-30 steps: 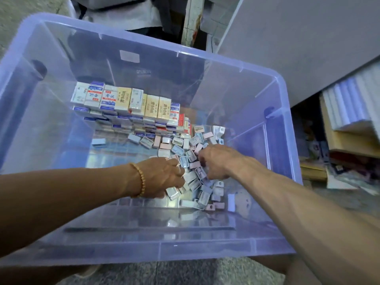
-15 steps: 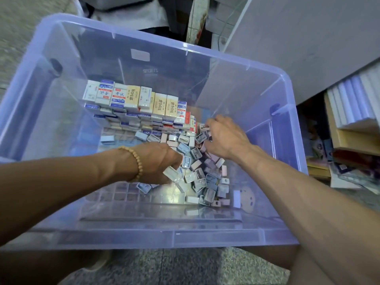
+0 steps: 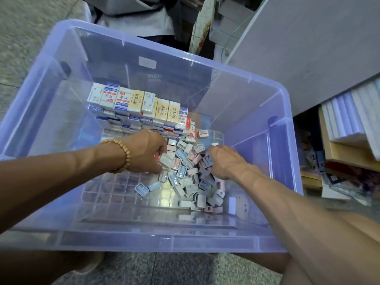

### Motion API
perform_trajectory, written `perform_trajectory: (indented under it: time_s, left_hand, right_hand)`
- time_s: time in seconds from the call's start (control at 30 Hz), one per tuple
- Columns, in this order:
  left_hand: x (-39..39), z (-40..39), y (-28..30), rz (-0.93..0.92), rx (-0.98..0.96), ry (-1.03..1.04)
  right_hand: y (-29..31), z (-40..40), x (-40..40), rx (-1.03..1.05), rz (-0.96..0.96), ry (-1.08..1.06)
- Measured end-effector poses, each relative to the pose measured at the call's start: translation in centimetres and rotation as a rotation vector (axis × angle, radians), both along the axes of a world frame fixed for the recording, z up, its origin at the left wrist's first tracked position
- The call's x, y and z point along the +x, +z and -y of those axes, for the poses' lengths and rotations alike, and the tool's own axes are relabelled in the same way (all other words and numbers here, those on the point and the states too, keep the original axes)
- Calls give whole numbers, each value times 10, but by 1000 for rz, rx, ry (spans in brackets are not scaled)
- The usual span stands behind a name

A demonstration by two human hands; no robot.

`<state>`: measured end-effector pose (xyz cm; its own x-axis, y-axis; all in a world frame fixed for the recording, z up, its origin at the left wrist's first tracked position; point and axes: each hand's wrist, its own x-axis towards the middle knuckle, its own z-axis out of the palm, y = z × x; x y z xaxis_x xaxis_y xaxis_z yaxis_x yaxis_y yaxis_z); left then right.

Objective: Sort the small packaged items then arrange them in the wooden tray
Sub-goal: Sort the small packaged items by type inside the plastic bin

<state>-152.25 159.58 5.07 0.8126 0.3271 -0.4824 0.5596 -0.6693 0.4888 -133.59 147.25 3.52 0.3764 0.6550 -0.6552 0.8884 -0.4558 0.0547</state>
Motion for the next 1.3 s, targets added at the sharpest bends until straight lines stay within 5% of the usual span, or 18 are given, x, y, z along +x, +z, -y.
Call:
perform_trajectory:
  time_s: [0.17, 0.77, 0.93, 1.3]
  left_hand:
    - [3, -3, 2, 21, -77, 94]
    - [-1, -8, 15, 76, -142, 228]
    - [-2, -12, 18, 86, -124, 274]
    - [-24, -18, 43, 96, -110, 423]
  right_hand:
    - [-5, -12, 12, 138, -102, -234]
    - [-19, -9, 4, 155, -393, -416]
    - [-19, -23, 19, 391, -215, -208]
    - [-19, -14, -2, 204, -309, -134]
